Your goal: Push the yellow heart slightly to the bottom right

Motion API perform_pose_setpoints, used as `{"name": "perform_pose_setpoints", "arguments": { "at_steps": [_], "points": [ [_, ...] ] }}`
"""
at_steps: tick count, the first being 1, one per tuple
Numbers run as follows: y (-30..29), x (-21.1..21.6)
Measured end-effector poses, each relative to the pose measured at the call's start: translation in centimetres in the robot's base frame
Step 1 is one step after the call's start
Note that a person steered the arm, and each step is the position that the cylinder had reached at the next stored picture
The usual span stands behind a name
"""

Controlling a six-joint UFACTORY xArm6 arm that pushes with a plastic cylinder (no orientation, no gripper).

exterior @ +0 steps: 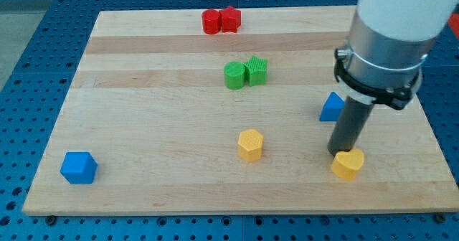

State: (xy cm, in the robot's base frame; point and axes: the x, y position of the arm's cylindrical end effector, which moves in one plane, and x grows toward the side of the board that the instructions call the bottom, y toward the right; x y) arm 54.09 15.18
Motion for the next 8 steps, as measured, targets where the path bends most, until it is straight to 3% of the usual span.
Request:
{"name": "perform_pose_setpoints", "arguments": {
  "at_steps": [5, 8],
  "points": [
    [-4.2, 3.0],
    [1.6, 3.0]
  ]
}}
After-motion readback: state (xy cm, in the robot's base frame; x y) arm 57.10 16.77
